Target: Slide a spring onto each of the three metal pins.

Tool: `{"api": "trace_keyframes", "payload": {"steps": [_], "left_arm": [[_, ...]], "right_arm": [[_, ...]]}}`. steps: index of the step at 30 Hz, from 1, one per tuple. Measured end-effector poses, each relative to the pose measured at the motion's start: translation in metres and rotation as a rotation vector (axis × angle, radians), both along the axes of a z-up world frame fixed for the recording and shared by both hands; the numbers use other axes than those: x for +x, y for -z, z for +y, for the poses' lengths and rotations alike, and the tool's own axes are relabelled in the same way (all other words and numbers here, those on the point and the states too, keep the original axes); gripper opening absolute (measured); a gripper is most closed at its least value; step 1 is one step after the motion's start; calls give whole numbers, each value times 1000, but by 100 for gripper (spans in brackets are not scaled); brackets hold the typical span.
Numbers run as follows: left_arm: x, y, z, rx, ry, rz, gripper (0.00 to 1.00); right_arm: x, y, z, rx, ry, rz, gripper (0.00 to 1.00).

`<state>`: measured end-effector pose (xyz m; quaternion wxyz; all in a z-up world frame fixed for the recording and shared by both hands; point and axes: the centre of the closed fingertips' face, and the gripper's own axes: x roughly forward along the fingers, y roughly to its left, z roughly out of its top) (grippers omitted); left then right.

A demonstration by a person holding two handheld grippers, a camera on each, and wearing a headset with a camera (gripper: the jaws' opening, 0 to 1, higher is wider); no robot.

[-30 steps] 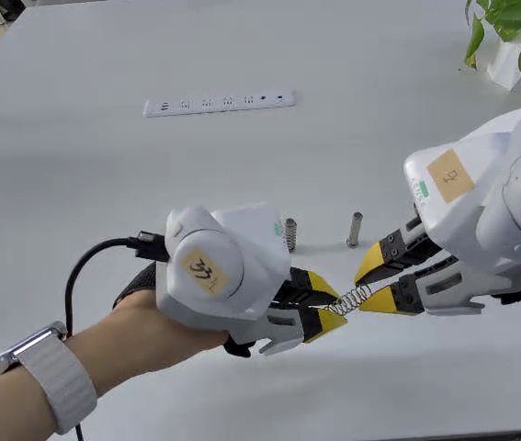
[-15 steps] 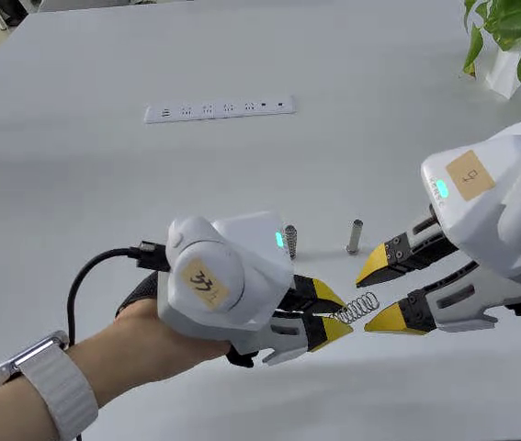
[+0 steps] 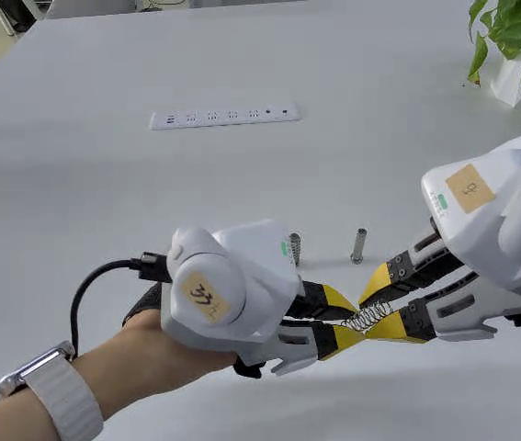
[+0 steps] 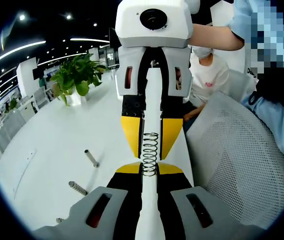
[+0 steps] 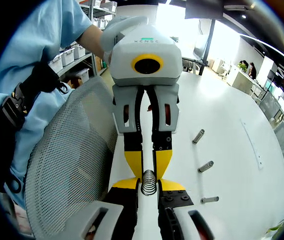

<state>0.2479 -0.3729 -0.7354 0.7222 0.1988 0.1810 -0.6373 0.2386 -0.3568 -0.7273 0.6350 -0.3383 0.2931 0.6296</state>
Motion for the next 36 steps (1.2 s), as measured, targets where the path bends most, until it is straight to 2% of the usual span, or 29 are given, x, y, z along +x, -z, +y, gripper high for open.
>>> {"api": "trace_keyframes", "payload": {"steps": [15, 21, 25, 36], "left_arm": [[-1, -3, -3, -29, -2, 15, 6], [-3, -2, -6, -35, 11, 3, 6], [-4, -3, -6, -43, 14, 6, 7], [1, -7, -5, -59, -2, 4, 7]], "right_arm": [[0, -2, 0, -7, -12, -2, 8], [-2, -1, -3, -27, -30, -3, 7], [-4, -1, -3, -36, -41, 3, 7], [0, -5, -3, -48, -61, -10, 7]]}}
